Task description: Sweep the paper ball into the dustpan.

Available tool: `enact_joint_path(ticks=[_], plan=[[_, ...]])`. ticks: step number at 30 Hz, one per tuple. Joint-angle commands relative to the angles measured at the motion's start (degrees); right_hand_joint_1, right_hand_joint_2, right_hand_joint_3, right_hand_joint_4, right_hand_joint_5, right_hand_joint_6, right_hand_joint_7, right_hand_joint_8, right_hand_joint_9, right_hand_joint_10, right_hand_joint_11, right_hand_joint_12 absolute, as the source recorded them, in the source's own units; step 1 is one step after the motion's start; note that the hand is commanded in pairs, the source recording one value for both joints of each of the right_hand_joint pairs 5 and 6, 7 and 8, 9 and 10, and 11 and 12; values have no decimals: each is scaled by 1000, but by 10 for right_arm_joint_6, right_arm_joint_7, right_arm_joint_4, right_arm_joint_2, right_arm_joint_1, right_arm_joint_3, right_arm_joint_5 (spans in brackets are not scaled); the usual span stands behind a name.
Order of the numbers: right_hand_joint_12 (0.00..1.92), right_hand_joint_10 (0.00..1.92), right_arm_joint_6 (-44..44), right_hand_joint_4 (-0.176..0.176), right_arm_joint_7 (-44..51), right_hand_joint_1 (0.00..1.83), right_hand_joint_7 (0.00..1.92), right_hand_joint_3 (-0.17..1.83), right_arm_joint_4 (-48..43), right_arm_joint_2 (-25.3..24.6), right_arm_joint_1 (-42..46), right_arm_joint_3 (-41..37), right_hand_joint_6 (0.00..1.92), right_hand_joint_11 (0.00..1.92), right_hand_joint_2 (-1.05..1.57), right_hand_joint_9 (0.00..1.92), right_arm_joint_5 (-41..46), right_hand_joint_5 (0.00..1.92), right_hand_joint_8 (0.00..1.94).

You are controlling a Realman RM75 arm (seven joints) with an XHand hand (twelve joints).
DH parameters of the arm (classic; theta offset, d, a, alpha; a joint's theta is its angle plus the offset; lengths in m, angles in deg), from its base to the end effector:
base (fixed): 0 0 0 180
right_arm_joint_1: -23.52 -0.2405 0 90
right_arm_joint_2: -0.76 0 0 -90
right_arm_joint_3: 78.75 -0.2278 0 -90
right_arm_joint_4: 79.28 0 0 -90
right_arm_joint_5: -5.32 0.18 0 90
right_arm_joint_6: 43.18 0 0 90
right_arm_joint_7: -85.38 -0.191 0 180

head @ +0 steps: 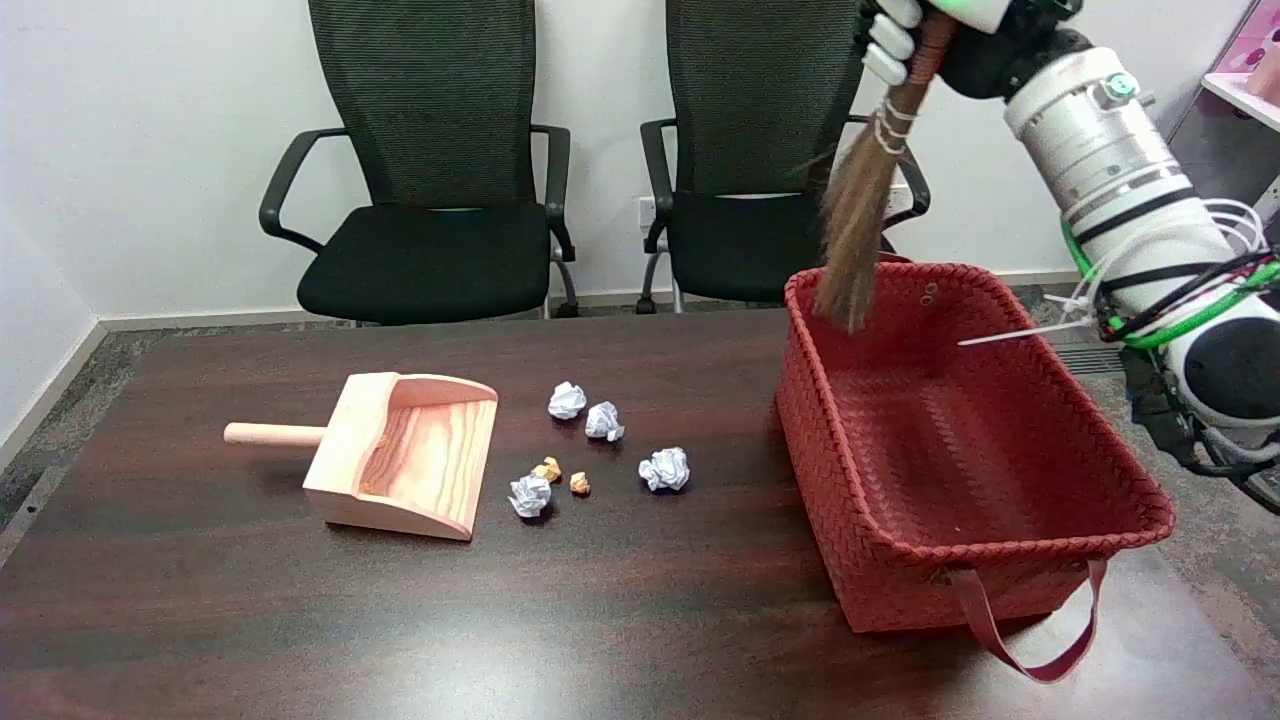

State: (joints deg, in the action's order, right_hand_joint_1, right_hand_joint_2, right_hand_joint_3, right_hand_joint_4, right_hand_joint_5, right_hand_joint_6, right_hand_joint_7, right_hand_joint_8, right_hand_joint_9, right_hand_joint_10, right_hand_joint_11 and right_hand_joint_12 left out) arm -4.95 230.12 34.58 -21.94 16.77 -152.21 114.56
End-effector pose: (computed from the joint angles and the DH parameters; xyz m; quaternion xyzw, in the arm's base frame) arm 0.0049 -0.3380 0.3667 0.6152 -0.3434 0.5940 0.3882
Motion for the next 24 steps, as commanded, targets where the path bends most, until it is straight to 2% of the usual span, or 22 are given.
enact_joint_path(ticks=[1,2,6,10,14,19,24], plan=[[1920,1920,-43,167,-24,1024,1920,1563,8,-8,-268,261,1920,1920,1571,1920,21,1920,1920],[1920,1920,-46,176,-23,1021,1920,1578,7,-13,-287,284,1920,1920,1571,1920,21,1920,1920],[1920,1920,-54,176,-17,1017,1920,1599,-2,-44,-343,360,1920,1920,1571,1920,26,1920,1920],[1920,1920,-55,176,-17,1016,1920,1600,-34,-88,-361,412,1920,1920,1571,1920,15,1920,1920],[1920,1920,-56,176,9,1015,1920,1595,-73,-141,-358,425,1920,1920,1571,1920,-18,1920,1920],[1920,1920,-49,176,18,1014,1920,1591,-151,-209,-349,429,1920,1920,1571,1920,-102,1920,1920],[1920,1920,-41,176,18,1012,1920,1611,-207,-259,-341,427,1920,1920,1571,1920,-126,1920,1920]])
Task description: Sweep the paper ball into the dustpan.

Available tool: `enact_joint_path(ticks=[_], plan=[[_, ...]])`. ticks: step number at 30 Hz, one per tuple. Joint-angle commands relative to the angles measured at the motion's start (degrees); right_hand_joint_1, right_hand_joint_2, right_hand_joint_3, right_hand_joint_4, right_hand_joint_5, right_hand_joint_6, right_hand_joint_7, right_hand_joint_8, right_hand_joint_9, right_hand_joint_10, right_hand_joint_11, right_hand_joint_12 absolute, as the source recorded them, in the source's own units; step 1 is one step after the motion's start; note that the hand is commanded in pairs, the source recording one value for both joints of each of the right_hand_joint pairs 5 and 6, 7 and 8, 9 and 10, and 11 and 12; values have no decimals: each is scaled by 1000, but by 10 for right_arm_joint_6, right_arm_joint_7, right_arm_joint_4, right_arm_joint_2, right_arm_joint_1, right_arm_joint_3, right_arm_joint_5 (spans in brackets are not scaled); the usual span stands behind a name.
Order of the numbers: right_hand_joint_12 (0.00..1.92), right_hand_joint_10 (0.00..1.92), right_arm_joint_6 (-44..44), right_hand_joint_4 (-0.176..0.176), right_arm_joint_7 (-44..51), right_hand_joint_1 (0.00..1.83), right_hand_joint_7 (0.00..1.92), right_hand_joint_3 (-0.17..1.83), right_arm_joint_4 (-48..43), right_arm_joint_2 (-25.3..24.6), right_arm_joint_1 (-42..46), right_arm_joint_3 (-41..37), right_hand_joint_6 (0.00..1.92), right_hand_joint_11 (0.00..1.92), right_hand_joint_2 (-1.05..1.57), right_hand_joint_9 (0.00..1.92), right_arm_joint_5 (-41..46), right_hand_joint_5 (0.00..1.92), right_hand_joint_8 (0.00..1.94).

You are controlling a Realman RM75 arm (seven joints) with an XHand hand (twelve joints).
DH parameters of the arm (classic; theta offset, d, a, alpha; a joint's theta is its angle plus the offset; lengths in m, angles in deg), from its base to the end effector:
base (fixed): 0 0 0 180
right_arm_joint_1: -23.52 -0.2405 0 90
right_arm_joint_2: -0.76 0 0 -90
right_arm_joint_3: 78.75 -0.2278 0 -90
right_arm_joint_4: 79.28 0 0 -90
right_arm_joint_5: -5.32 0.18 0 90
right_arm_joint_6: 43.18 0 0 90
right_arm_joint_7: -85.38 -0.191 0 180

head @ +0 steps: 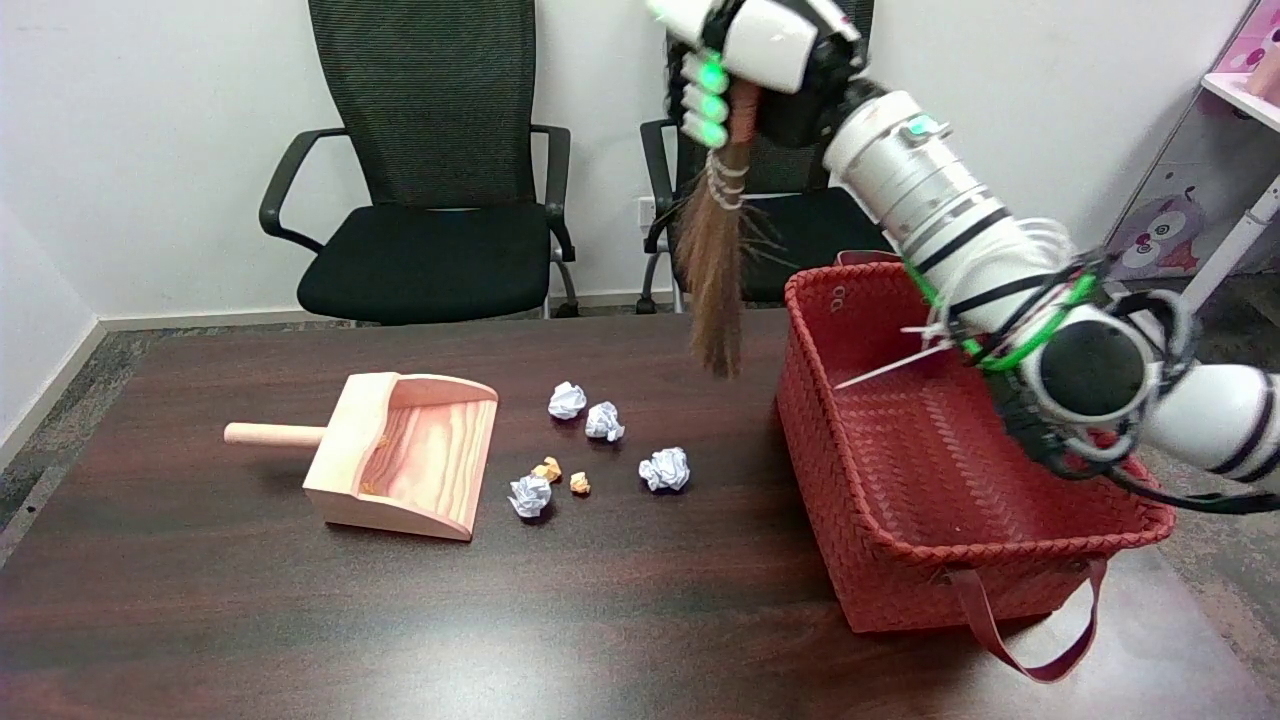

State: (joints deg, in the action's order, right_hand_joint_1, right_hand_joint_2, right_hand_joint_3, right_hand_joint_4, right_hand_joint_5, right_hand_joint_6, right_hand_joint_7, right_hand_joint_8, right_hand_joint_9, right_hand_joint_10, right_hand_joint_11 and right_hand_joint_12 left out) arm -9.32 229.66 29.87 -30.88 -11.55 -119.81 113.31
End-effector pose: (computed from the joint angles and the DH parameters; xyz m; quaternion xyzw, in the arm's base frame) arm -0.0222 -0.3742 0.2704 0.6529 -0.4421 0.5223 0.3247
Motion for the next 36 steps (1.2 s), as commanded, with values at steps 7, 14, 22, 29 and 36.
enact_joint_path(ticks=[7,14,22,29,36], plan=[[1920,1920,34,176,22,1011,1920,1618,-165,-174,-38,101,1920,1920,1571,1920,-146,1920,1920],[1920,1920,62,176,23,1008,1920,1638,-140,-142,34,59,1920,1920,1571,1920,-168,1920,1920],[1920,1920,80,176,1,993,1920,1634,-126,-136,121,0,1920,1920,1571,1920,-171,1920,1920],[1920,1920,81,176,-12,983,1920,1588,-90,-133,141,0,1920,1920,1571,1920,-204,1920,1920],[1920,1920,78,176,-5,978,1920,1595,-87,-133,155,-4,1920,1920,1571,1920,-199,1920,1920]])
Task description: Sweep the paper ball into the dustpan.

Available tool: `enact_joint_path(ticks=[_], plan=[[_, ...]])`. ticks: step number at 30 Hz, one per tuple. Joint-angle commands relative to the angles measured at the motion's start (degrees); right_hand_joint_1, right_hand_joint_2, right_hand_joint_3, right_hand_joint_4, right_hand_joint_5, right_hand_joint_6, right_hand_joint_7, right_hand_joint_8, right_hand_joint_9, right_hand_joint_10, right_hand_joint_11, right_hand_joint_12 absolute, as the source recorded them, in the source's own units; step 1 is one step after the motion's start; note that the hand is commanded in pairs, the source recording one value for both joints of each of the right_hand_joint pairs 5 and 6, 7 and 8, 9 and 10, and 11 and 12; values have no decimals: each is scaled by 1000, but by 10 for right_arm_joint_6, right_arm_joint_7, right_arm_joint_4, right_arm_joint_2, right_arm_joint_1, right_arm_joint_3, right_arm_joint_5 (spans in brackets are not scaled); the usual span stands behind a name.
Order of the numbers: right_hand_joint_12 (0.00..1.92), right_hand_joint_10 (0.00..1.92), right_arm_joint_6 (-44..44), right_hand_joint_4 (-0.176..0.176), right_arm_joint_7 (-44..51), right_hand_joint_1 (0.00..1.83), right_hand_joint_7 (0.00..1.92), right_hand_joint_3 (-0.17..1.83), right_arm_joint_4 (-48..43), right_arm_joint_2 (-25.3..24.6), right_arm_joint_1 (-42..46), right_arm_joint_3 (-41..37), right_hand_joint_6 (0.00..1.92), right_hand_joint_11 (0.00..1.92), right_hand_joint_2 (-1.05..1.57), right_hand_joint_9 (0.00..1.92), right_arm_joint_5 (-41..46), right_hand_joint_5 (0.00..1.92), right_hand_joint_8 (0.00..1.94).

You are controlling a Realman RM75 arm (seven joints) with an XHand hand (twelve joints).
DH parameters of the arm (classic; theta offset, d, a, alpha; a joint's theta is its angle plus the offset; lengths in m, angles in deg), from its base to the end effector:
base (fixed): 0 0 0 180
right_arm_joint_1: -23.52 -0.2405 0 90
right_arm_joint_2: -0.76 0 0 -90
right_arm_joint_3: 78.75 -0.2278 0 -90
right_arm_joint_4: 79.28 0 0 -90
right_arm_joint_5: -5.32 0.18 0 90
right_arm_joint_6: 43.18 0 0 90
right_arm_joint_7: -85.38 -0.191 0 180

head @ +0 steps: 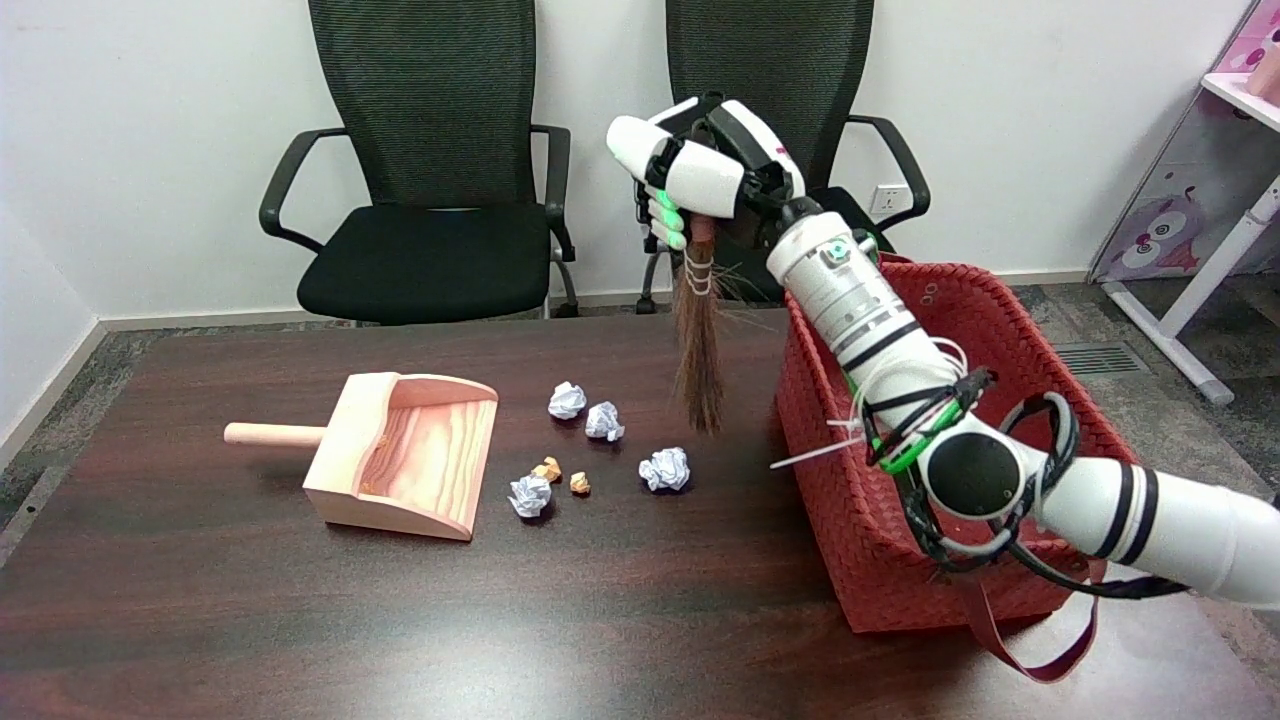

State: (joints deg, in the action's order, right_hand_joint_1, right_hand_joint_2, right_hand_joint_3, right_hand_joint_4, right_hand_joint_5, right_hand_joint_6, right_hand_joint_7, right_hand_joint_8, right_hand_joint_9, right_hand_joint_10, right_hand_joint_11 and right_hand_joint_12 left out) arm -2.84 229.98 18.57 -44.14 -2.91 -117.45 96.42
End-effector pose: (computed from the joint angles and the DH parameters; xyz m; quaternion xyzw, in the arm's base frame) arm -0.0954 -0.3806 0.2487 0.6565 -0.4088 0.5156 0.3688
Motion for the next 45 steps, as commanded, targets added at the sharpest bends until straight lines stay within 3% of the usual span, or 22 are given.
enact_joint_path(ticks=[1,9,15,21,27,32,45], plan=[[1920,1920,13,176,-4,977,1920,1597,27,-1,71,-27,1920,1920,1571,1920,-27,1920,1920],[1920,1920,1,176,21,972,1920,1732,31,-11,122,-37,1920,1920,1571,1920,22,1920,1920],[1920,1920,-80,176,20,973,1920,1744,24,-1,135,-76,1920,1920,1571,1920,38,1920,1920],[1920,1920,-124,176,21,988,1920,1683,29,30,125,-93,1920,1920,1571,1920,37,1920,1920],[1920,1920,-136,176,21,982,1920,1752,5,27,109,-94,1920,1920,1571,1920,40,1920,1920],[1920,1920,-146,176,22,976,1920,1810,-22,26,77,-94,1920,1920,1571,1920,15,1920,1920],[1920,1920,-274,176,21,972,1920,1810,-47,25,27,-88,1920,1920,1571,1920,-85,1920,1920]])
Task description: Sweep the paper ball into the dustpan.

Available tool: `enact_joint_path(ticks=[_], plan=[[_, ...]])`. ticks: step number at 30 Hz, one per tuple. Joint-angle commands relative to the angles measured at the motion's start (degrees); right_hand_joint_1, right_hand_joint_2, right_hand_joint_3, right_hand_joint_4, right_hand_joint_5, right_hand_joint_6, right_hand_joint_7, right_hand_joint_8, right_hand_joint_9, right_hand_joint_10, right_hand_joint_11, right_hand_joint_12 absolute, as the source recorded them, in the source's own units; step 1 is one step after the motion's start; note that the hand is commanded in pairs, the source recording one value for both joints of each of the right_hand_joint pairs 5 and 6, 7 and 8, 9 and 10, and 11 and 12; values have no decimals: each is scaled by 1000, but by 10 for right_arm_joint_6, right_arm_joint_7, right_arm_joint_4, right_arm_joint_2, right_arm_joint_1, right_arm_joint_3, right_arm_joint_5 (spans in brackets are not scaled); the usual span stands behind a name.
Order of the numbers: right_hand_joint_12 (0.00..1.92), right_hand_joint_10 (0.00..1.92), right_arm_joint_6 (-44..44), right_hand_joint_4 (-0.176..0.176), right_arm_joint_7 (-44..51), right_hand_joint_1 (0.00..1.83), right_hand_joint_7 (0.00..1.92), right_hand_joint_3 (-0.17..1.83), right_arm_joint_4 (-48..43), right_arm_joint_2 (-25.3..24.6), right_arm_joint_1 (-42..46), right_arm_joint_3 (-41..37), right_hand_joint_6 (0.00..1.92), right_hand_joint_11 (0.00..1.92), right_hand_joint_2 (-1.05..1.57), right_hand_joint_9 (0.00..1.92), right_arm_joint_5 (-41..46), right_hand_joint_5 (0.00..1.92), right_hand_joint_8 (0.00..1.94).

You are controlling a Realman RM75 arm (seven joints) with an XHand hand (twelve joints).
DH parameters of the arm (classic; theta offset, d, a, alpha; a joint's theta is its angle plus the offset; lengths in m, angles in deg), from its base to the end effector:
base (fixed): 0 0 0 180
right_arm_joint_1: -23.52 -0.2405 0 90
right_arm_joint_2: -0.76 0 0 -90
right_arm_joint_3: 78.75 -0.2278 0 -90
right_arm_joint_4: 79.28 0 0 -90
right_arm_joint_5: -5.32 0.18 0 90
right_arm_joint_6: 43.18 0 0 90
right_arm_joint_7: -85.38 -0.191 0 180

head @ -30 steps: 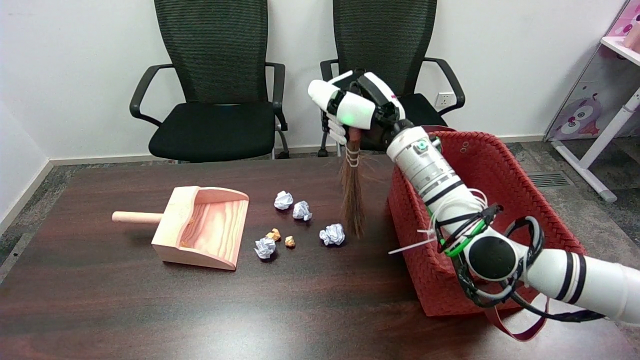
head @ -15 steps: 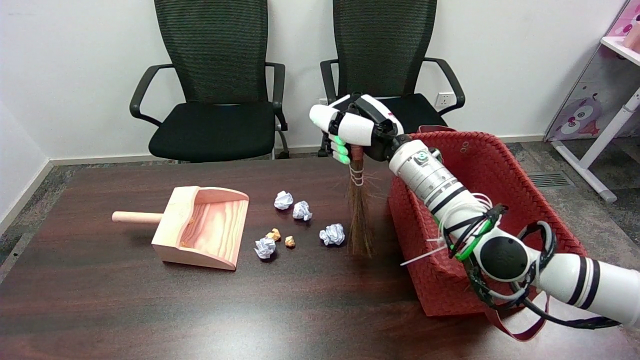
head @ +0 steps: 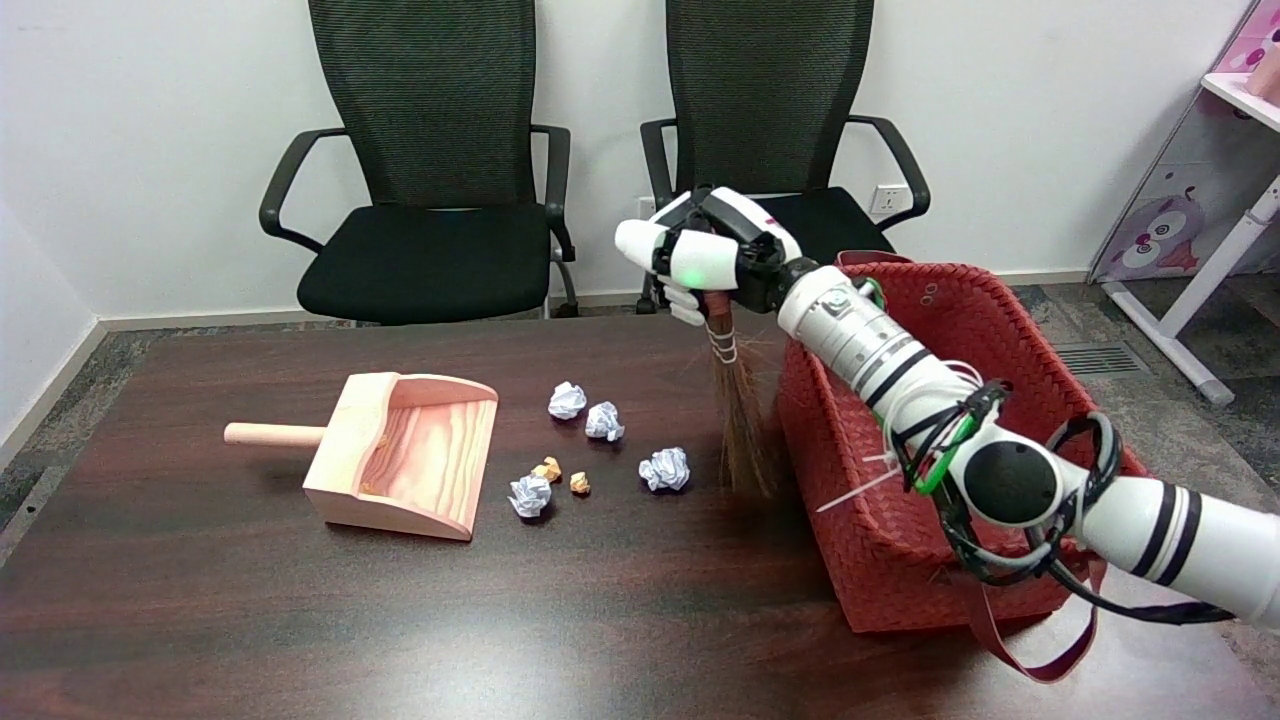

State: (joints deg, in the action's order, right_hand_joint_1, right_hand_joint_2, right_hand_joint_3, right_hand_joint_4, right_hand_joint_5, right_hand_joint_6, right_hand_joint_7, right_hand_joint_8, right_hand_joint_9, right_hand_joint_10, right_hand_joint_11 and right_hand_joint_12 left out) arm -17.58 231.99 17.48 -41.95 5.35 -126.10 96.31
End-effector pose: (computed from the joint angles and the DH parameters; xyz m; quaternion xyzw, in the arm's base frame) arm -0.1465 -0.3778 0.2588 0.6521 -0.4575 0.4239 0.4311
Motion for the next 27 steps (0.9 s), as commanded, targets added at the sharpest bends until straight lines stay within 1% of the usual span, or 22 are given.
enact_joint_path(ticks=[1,4,8,11,19,24,25,26,27], plan=[[1920,1920,-128,176,1,969,1920,1813,-38,1,-57,6,1920,1920,1571,1920,-84,1920,1920],[1920,1920,-129,176,1,962,1920,1821,-45,-11,-60,22,1920,1920,1571,1920,-84,1920,1920],[1920,1920,-125,176,1,949,1920,1833,-63,-39,-60,31,1920,1920,1571,1920,-102,1920,1920],[1920,1920,-120,176,1,963,1920,1833,-86,-68,-58,31,1920,1920,1571,1920,-120,1920,1920],[1920,1920,-127,175,1,942,1920,1833,-162,-163,-80,30,1920,1920,1571,1920,-207,1920,1920],[1920,1920,-131,176,0,857,1920,1833,-209,-222,-96,39,1920,1920,1565,1920,-254,1920,1920],[1920,1920,-132,176,0,842,1920,1833,-217,-232,-97,39,1920,1920,1500,1920,-256,1920,1920],[1920,1920,-132,170,0,835,1920,1833,-226,-242,-98,39,1920,1920,1484,1920,-257,1920,1920],[1920,1920,-131,63,0,803,1920,1833,-234,-251,-99,39,1920,1920,1475,1920,-257,1920,1920]])
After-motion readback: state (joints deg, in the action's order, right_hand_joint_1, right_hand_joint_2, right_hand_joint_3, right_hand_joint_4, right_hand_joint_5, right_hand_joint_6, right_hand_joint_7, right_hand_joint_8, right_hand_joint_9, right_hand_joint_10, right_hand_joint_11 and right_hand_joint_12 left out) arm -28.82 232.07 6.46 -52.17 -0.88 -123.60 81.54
